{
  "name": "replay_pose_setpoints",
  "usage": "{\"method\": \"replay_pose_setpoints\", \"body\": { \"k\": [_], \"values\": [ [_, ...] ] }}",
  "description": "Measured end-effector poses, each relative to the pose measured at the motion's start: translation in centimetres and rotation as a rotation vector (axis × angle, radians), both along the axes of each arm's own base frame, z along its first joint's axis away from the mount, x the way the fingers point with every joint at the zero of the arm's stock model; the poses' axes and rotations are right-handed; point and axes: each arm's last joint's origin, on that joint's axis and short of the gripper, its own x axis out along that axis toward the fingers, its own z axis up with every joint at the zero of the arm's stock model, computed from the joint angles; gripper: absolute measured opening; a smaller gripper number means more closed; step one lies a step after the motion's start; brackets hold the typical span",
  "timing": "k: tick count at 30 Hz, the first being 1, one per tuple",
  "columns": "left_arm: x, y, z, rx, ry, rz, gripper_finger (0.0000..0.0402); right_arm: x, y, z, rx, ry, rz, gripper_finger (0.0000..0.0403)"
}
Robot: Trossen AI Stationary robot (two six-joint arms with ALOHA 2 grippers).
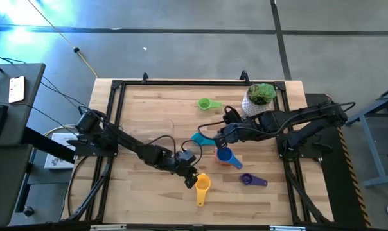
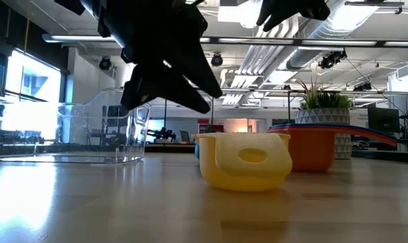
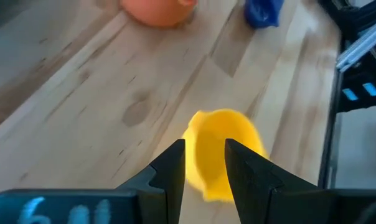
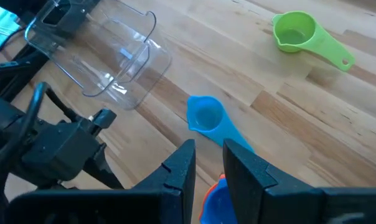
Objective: Nest measuring cups in basket
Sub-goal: Stack the yellow measuring cup into the blue stacked measuring cups
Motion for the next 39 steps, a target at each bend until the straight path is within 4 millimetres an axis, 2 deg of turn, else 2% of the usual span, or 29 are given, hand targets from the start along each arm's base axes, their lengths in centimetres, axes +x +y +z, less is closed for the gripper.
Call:
{"method": "replay_pose_setpoints", "body": {
  "k": [9,22,30,35,39],
  "values": [
    [0.4,-0.4,-2.0,0.008,0.027,-0.008,0.0104,0.1,0.0,-0.1,-0.002,0.007,0.000,0.0073],
    [0.6,-0.6,-2.5,0.005,0.026,-0.012,0.0104,0.0,0.0,-0.3,-0.005,0.025,0.000,0.0073],
    [0.7,-0.7,-3.9,-0.002,0.065,-0.009,0.0104,0.0,0.0,-0.3,-0.005,0.025,0.000,0.0073],
    [0.8,-0.7,-4.0,-0.002,0.066,-0.007,0.0103,0.0,0.0,-0.3,-0.005,0.024,0.000,0.0073],
    [0.8,-0.6,-4.0,0.003,0.063,-0.003,0.0088,0.0,0.0,-0.3,-0.005,0.025,0.000,0.0073]
  ]
}}
